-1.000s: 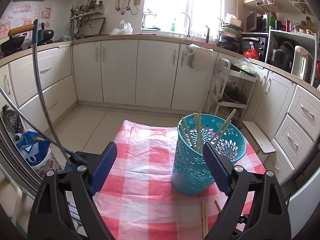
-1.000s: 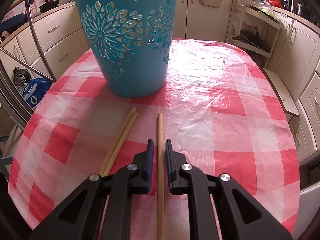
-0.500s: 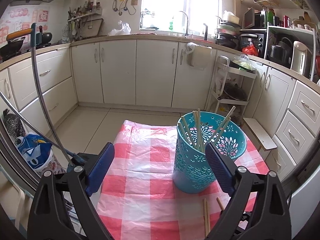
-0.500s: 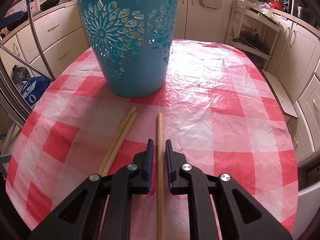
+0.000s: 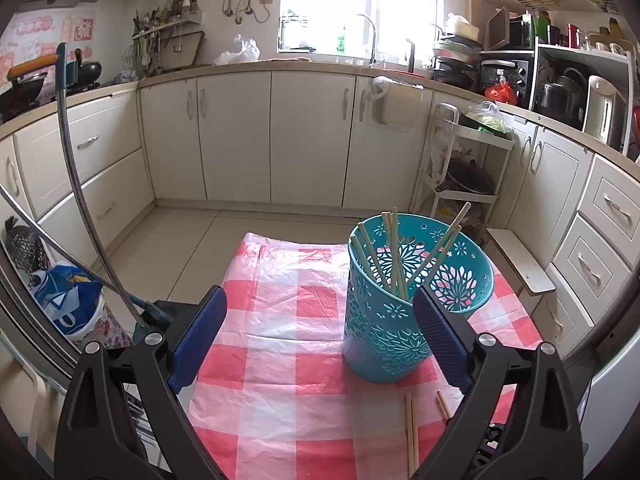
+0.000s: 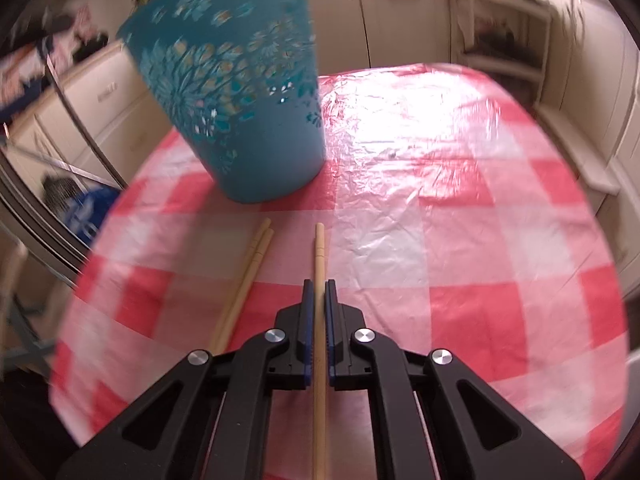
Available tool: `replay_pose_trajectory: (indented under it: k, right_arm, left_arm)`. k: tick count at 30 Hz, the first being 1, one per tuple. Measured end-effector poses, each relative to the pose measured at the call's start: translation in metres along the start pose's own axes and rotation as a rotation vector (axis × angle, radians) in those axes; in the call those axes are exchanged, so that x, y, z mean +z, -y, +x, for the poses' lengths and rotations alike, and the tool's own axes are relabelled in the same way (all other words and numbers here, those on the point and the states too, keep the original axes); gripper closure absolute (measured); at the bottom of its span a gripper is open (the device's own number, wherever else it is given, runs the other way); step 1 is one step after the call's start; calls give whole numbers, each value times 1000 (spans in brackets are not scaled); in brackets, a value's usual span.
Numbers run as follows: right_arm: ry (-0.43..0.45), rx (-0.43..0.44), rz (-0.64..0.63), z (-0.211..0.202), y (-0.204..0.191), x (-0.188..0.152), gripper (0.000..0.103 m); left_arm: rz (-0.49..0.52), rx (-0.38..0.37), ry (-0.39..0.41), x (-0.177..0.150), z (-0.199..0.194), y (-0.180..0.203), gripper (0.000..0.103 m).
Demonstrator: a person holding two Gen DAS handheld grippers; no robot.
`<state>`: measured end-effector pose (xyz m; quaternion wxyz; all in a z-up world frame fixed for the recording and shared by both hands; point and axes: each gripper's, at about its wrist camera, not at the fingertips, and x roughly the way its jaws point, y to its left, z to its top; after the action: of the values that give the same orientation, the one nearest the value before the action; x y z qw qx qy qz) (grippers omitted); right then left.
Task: Organize utensils
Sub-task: 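Carry the right tool's chopstick over the basket and open it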
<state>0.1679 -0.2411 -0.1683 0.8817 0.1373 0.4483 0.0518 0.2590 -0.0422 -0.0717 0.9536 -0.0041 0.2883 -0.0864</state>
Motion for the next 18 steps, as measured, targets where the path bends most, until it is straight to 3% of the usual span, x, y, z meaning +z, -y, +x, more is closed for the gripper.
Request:
replay_pose_trajectory:
  k: [8, 12, 18]
  right_arm:
    - [43, 238, 184, -22, 22, 4, 97]
    - [137, 356, 226, -54, 21, 25, 97]
    - [336, 430, 204, -107, 5, 80, 97]
  left_arm:
    - [-59, 2, -28, 0, 5, -16, 13]
    - [-80, 6, -33, 0, 6, -20, 13]
    - [-102, 9, -40, 0, 7, -24, 12]
